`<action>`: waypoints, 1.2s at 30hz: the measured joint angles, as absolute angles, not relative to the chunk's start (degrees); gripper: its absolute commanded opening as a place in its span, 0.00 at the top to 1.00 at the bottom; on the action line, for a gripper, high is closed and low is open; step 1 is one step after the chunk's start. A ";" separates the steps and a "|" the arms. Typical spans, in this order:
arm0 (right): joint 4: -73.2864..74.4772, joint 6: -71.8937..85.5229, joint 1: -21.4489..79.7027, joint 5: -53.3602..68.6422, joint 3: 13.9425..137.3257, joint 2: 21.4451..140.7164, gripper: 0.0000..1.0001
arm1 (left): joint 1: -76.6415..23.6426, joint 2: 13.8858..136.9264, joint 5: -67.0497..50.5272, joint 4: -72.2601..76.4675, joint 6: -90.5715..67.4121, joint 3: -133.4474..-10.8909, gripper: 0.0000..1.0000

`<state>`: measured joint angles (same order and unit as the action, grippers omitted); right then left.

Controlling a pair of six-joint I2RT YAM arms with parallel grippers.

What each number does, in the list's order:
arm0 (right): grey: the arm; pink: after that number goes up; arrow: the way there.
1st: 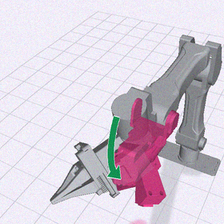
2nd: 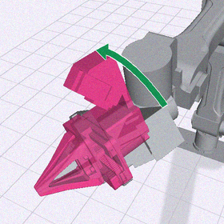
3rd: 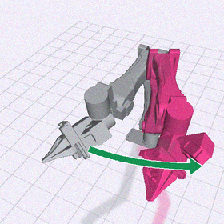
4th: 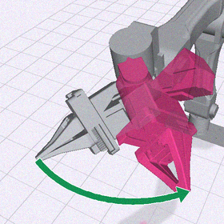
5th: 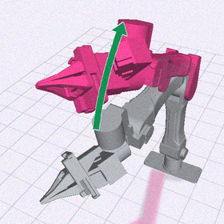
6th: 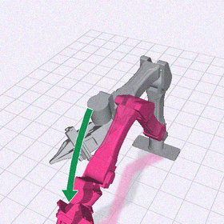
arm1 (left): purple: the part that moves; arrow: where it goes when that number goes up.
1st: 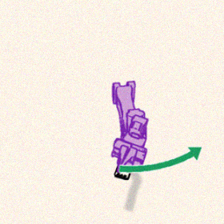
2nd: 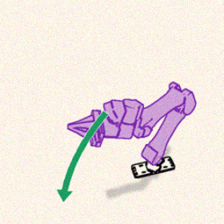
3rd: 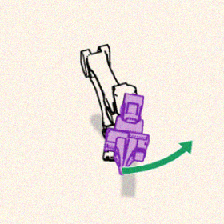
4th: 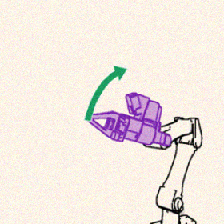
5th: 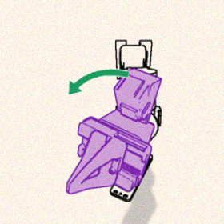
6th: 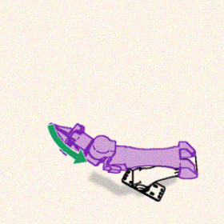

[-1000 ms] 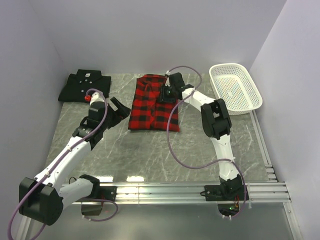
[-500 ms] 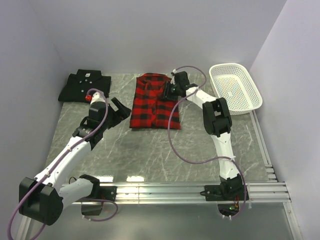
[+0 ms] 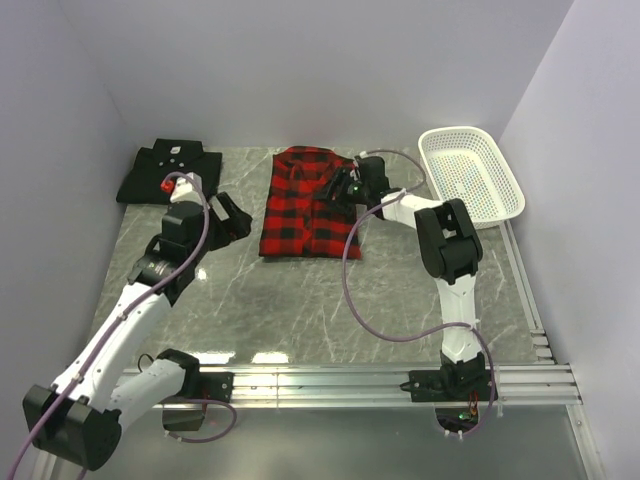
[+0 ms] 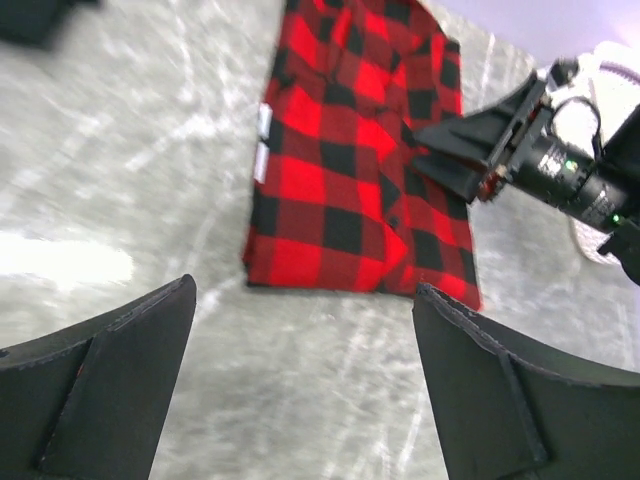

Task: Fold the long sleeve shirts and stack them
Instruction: Fold the shirt

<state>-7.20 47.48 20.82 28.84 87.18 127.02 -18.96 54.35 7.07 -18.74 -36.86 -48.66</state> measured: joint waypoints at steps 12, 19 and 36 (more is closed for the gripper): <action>-12.86 54.43 23.42 32.84 89.58 128.64 0.33 | -18.96 50.04 15.00 -18.83 -31.83 -46.17 0.05; -12.67 55.61 24.40 33.93 93.65 132.70 0.34 | -18.96 50.46 15.46 -18.83 -31.07 -46.17 0.05; -8.95 48.62 24.18 32.49 108.36 136.18 0.35 | -18.63 50.46 15.77 -18.83 -31.07 -46.06 0.05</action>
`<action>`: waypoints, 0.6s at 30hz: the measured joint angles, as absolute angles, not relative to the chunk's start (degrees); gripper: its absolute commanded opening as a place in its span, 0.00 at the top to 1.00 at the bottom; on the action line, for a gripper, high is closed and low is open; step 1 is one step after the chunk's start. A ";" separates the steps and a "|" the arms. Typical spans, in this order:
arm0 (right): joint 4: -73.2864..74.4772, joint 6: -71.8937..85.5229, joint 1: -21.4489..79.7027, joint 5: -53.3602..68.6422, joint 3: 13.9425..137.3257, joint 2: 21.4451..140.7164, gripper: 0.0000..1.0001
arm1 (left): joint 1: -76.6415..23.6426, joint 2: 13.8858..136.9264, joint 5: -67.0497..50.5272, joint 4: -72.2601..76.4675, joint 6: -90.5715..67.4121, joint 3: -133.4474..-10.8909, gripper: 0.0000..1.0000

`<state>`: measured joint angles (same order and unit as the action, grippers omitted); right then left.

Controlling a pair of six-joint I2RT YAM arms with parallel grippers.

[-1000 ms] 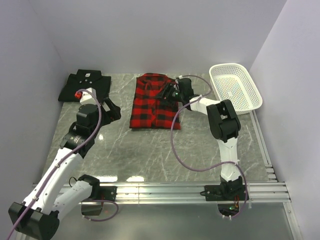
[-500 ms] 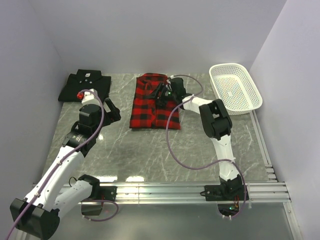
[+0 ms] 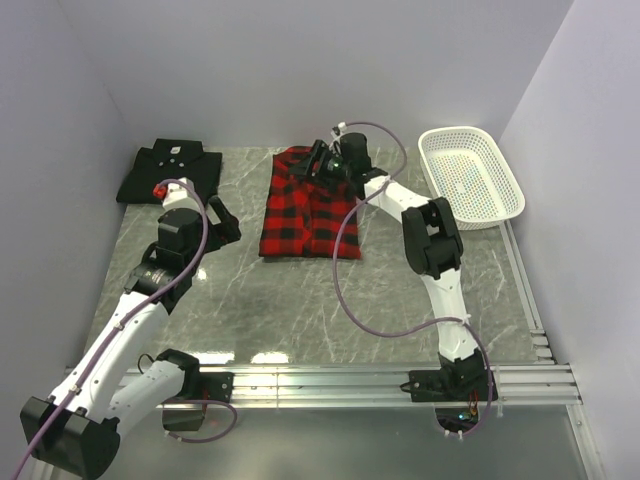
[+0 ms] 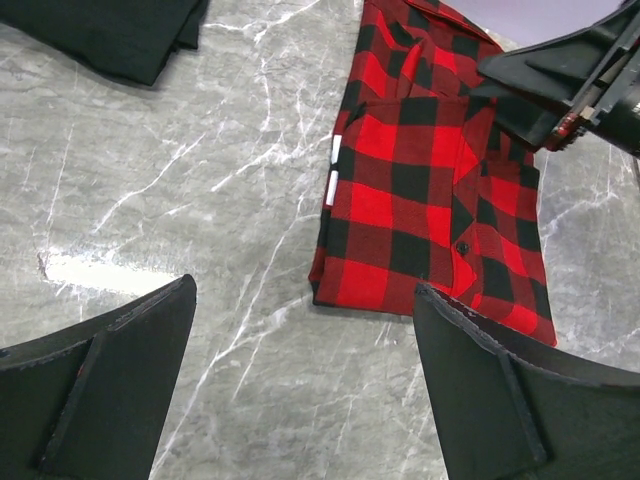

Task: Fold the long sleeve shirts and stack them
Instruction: Fold the shirt

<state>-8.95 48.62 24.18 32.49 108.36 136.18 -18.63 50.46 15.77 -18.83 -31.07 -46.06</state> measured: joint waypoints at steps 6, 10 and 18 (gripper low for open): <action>-6.55 45.30 22.57 23.86 95.85 127.55 0.33 | -18.41 51.09 15.09 -18.70 -31.29 -46.06 0.06; -4.84 43.77 21.19 20.49 85.03 118.98 0.34 | -18.41 54.87 12.19 -18.76 -32.75 -46.30 0.09; -5.15 45.34 21.47 21.61 73.95 105.47 0.39 | -20.36 71.20 4.40 -19.55 -38.33 -56.07 0.25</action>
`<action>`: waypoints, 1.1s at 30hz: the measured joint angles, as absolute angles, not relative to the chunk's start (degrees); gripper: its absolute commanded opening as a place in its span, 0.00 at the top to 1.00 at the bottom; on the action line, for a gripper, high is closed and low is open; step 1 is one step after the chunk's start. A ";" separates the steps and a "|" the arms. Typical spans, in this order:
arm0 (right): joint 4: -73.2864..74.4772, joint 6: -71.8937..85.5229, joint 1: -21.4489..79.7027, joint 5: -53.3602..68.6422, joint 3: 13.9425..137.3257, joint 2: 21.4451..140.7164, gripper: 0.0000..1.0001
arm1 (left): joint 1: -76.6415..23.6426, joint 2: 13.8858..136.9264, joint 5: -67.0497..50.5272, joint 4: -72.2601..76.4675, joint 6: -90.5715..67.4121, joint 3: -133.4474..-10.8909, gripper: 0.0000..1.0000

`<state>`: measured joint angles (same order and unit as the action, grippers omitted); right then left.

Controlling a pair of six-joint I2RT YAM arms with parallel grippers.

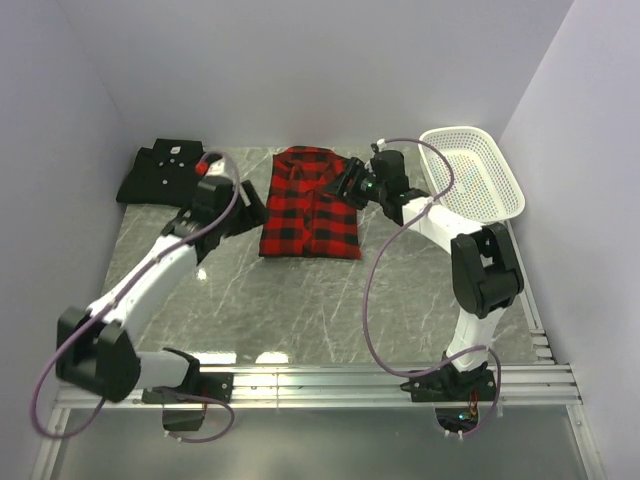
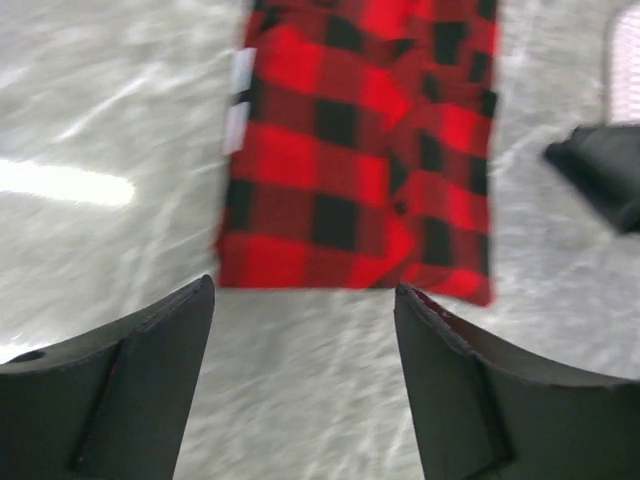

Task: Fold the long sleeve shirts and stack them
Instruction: Fold the shirt

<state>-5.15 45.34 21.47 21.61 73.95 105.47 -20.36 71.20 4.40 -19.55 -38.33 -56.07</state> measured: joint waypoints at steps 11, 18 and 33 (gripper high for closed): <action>-9.32 54.78 22.57 27.44 68.60 106.65 0.42 | -21.43 93.67 -3.97 -14.96 -45.71 -71.05 0.41; -13.89 56.97 24.27 29.93 58.30 107.42 0.42 | -22.00 96.38 -8.60 -9.06 -50.72 -57.58 0.48; -19.18 55.13 24.77 32.60 47.77 104.27 0.42 | -22.79 87.31 -8.56 -9.02 -54.72 -46.00 0.38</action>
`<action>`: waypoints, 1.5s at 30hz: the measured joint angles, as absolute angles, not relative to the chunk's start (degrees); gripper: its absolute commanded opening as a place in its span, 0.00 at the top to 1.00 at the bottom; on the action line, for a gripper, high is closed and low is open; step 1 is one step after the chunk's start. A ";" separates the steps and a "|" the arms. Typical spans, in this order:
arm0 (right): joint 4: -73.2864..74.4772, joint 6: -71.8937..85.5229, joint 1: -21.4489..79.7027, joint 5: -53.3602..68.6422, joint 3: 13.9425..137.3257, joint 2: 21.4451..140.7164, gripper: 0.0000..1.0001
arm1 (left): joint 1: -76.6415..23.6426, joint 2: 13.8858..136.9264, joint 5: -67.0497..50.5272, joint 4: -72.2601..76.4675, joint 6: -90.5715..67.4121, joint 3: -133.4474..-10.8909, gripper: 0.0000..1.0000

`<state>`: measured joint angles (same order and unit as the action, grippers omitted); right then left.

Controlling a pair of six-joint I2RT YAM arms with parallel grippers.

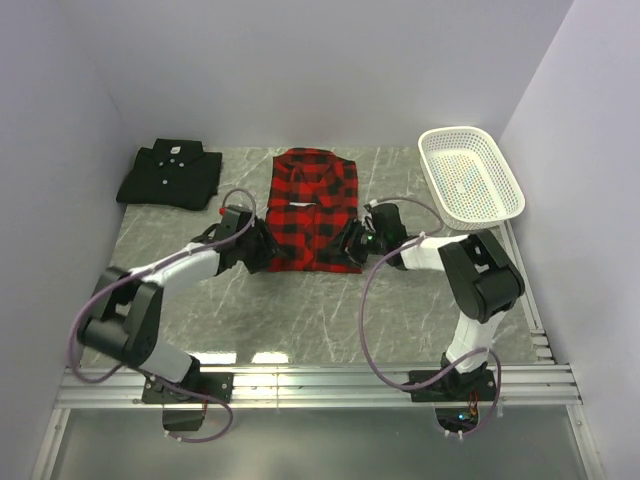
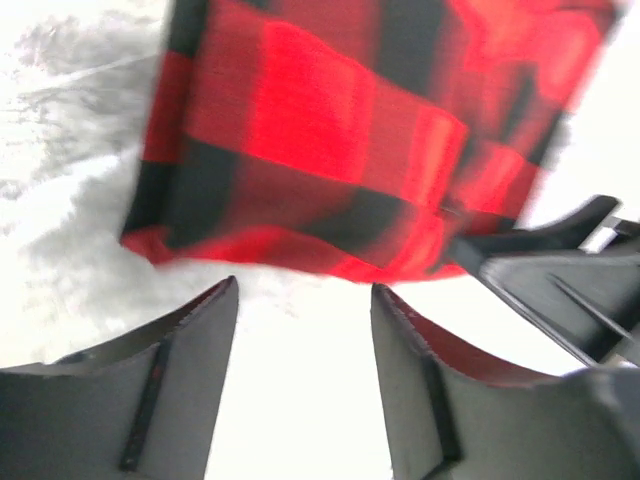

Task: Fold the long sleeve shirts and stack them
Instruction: Fold the shirt

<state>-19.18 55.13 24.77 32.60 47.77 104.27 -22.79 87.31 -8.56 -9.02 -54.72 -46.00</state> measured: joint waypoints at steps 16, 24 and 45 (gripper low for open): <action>-27.18 55.05 30.70 37.52 58.54 107.37 0.43 | -23.38 92.68 -6.68 -5.72 -56.53 -57.10 0.68; -34.63 59.02 31.31 39.35 55.53 118.52 0.43 | -22.63 106.48 -6.74 -1.93 -55.75 -59.75 0.70; -30.96 55.57 25.28 40.16 48.53 105.58 0.43 | -22.00 91.70 -5.34 -3.38 -55.66 -56.73 0.51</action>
